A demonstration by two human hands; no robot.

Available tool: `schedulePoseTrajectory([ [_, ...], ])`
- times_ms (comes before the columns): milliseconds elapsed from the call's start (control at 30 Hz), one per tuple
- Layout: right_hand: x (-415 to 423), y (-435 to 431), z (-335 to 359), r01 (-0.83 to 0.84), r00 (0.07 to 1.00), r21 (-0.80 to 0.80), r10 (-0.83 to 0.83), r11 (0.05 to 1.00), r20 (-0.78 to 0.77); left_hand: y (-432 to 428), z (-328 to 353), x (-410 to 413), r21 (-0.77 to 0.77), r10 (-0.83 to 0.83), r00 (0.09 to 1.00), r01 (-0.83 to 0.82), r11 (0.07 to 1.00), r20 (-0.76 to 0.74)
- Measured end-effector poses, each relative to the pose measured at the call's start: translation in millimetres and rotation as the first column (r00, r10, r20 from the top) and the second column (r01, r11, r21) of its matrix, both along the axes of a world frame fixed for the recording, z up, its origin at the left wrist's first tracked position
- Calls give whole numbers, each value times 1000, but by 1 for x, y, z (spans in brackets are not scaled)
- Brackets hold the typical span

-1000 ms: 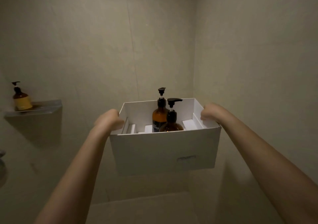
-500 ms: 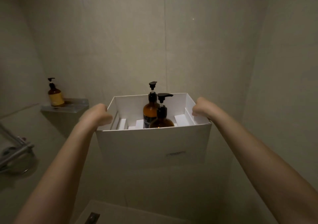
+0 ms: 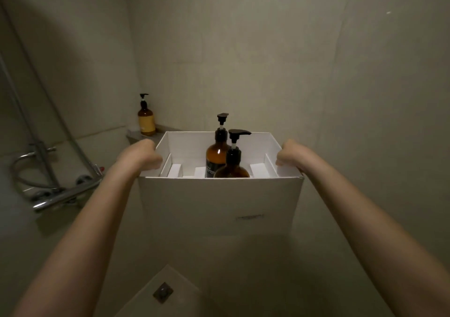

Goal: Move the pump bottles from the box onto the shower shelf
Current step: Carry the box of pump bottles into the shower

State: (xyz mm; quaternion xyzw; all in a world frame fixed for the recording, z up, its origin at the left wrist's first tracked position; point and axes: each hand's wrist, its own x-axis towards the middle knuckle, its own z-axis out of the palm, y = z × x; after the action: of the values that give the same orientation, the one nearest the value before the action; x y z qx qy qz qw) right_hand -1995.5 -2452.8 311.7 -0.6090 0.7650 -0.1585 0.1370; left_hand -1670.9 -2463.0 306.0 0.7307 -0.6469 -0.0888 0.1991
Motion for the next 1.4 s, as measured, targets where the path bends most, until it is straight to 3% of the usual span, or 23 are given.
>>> schedulePoseTrajectory([
  [333, 100, -153, 1, -295, 955, -26, 295, 955, 12, -46, 8, 86, -37, 300, 953, -298, 954, 51],
  [467, 148, -194, 3, -406, 913, -41, 407, 913, 30, -44, 4, 121, -30, 420, 907, -420, 907, 2],
  [733, 241, -248, -5, -613, 789, -28, 614, 790, 25, -26, -7, 163, 22, 652, 758, -651, 758, -35],
  [900, 293, -259, -16, -755, 655, -44, 755, 654, -34, -1, -25, 176, 50, 786, 617, -785, 618, -39],
  [1100, 337, -260, -45, -811, 585, -32, 810, 584, -42, 18, -43, 191, 73, 856, 516, -855, 513, 27],
  [1233, 359, -258, -73, -825, 566, -12, 824, 565, -18, 27, -67, 205, 71, 860, 499, -866, 494, 105],
  [1400, 378, -260, -118, -828, 560, 4, 828, 560, -28, 27, -116, 224, 92, 861, 501, -865, 494, 88],
])
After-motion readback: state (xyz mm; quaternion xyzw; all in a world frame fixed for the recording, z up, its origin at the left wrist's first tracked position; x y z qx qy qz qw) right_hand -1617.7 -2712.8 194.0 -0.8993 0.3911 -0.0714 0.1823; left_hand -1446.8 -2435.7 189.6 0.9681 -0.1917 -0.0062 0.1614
